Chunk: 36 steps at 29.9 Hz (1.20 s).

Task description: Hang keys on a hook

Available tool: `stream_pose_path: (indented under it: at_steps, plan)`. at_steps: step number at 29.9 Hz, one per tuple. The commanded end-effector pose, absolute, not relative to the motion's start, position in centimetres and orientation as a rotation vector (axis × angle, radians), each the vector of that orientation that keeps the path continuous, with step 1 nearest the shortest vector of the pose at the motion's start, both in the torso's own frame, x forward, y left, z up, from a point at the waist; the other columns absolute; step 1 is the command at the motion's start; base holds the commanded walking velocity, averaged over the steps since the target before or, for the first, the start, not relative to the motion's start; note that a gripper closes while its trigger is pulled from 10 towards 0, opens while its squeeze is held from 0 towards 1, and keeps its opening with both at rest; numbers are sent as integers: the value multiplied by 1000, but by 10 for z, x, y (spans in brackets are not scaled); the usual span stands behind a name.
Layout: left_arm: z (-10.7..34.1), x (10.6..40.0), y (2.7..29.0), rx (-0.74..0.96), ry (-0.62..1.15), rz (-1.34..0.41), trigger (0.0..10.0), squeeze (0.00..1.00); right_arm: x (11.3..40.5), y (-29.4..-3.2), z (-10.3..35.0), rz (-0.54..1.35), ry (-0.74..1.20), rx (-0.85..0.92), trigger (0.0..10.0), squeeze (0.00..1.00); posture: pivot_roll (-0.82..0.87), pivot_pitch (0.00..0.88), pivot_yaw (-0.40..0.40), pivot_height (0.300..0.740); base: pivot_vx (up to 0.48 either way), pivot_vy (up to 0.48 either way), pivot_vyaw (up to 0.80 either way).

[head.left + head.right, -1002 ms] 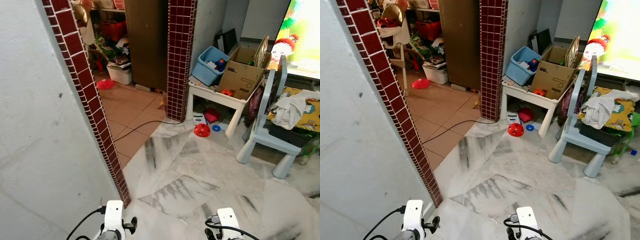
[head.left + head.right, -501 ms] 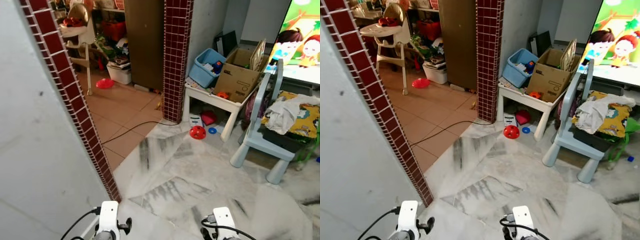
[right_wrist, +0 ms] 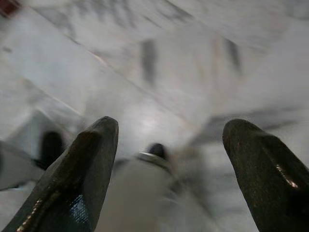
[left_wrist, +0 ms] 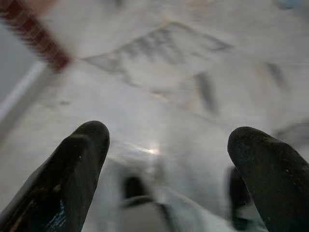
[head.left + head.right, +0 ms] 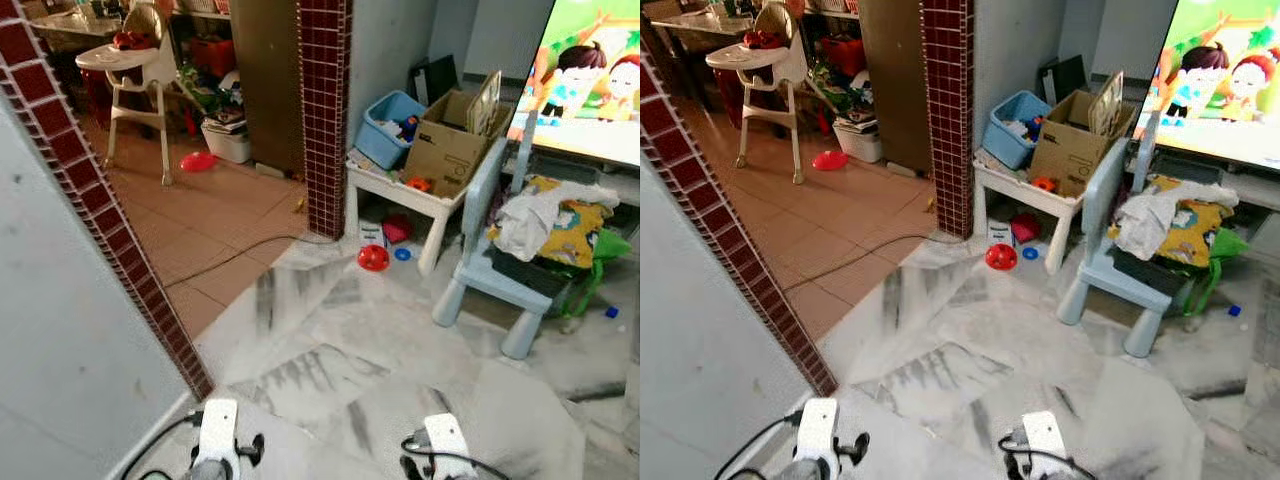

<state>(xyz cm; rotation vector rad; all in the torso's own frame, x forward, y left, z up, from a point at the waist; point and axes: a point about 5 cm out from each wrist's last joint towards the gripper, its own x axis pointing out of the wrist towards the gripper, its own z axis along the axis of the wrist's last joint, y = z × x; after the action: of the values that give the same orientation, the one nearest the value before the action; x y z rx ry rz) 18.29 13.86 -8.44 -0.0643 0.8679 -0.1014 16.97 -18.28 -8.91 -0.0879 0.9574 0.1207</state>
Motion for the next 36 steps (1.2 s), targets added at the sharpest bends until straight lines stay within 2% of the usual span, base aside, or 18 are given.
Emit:
stream_pose_path:
  at_steps: [1, 36]
  plan:
    - [-84, 183, 154, -35, 872, -75, 10000, 0, 174, -172, -88, 139, 945, -71, 10000, 0, -39, 0, 19, 740, 0, 0, -663]
    - [-84, 184, 155, -52, 880, -58, 10000, 0, 175, -171, -88, 139, 943, -55, 10000, 0, -32, 0, 14, 740, 0, 0, -659]
